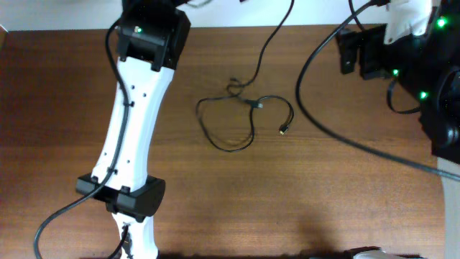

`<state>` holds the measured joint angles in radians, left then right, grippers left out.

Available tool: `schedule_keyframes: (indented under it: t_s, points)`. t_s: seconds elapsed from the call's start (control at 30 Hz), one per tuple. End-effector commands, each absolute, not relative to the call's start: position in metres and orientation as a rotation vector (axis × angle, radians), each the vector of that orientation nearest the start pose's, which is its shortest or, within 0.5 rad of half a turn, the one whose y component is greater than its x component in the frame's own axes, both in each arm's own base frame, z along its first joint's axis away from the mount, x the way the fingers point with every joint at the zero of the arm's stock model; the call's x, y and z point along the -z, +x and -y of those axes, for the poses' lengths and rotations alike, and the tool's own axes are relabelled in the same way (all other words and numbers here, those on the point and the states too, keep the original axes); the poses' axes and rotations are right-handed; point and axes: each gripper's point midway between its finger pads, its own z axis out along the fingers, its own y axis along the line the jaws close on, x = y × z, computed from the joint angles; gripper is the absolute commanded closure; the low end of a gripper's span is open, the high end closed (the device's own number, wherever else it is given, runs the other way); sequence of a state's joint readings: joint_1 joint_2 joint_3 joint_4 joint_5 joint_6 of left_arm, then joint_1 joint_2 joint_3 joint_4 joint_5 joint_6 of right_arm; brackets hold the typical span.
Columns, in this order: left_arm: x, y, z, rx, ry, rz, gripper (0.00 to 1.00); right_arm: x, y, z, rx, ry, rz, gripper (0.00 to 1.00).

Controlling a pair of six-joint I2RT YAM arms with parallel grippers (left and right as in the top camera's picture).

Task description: Untangle cables

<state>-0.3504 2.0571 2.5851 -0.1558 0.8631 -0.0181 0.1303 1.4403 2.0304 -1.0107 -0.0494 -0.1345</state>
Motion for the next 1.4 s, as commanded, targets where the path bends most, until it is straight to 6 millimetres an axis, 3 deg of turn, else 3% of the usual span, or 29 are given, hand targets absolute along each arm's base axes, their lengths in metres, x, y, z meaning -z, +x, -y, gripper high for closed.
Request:
schedule_keyframes:
  t_s: [0.0,0.07,0.13,0.17,0.27,0.4,0.47,0.57,0.63,0.77,0.8,0.9,0.97,1.0,1.07,1.13,1.17,1.23,1.27,1.3,1.37]
  points:
    - [-0.657,0.377,0.274,0.916,0.870,-0.800,1.00,-0.461,0.380,-0.029,-0.004,-0.175,-1.985,0.01]
    - [-0.684,0.357,0.254,0.896,0.851,-0.726,1.00,-0.461,0.380,-0.020,0.013,-0.151,-1.989,0.01]
    - [-0.688,0.364,0.230,0.857,0.823,-0.781,1.00,-0.461,0.380,-0.018,0.015,-0.147,-1.989,0.01]
    - [-0.687,0.374,0.207,0.814,0.794,-0.843,1.00,-0.461,0.380,-0.019,0.010,-0.150,-1.989,0.01]
    - [-0.655,0.420,0.127,0.620,0.692,-1.097,1.00,-0.461,0.379,-0.029,-0.046,-0.187,-1.984,0.01]
    - [-0.598,0.459,0.058,0.422,0.601,-1.359,1.00,-0.462,0.379,-0.033,-0.068,-0.200,-1.981,0.01]
    - [-0.593,0.461,0.054,0.402,0.594,-1.381,1.00,-0.462,0.379,-0.033,-0.068,-0.201,-1.980,0.01]
    - [-0.600,0.467,0.066,0.362,0.560,-1.359,1.00,-0.462,0.379,-0.033,-0.067,-0.200,-1.980,0.01]
    - [-0.606,0.462,0.086,0.411,0.586,-1.330,1.00,-0.464,0.380,-0.030,-0.052,-0.190,-1.974,0.01]
    - [-0.620,0.432,0.185,0.564,0.743,-1.189,1.00,-0.491,0.367,0.000,0.041,-0.100,-1.928,0.05]
    - [-0.630,0.416,0.213,0.603,0.785,-1.120,1.00,-0.507,0.354,0.019,0.080,-0.048,-1.906,0.04]
    - [-0.651,0.387,0.267,0.709,0.830,-0.953,1.00,-0.540,0.317,0.066,0.192,0.093,-1.845,0.01]
    - [-0.651,0.386,0.295,0.776,0.823,-0.894,1.00,-0.550,0.293,0.094,0.270,0.189,-1.823,0.01]
    - [-0.643,0.393,0.307,0.802,0.814,-0.901,1.00,-0.553,0.284,0.102,0.296,0.221,-1.812,0.01]
    - [-0.609,0.420,0.351,0.907,0.797,-0.908,1.00,-0.559,0.269,0.110,0.332,0.254,-1.790,0.01]
    - [-0.570,0.444,0.391,1.015,0.763,-0.904,1.00,-0.559,0.268,0.109,0.333,0.253,-1.788,0.01]
    - [-0.541,0.458,0.415,1.095,0.720,-0.927,1.00,-0.558,0.268,0.109,0.332,0.254,-1.793,0.01]
    - [-0.494,0.467,0.457,1.229,0.654,-0.958,1.00,-0.556,0.268,0.110,0.330,0.255,-1.801,0.01]
    - [-0.477,0.470,0.472,1.263,0.623,-0.994,0.40,-0.556,0.268,0.110,0.330,0.255,-1.801,0.01]
    - [-0.464,0.471,0.481,1.272,0.629,-1.036,0.01,-0.554,0.268,0.109,0.329,0.256,-1.808,0.01]
    - [-0.472,0.465,0.471,1.255,0.722,-1.041,0.01,-0.554,0.268,0.109,0.328,0.256,-1.809,0.01]
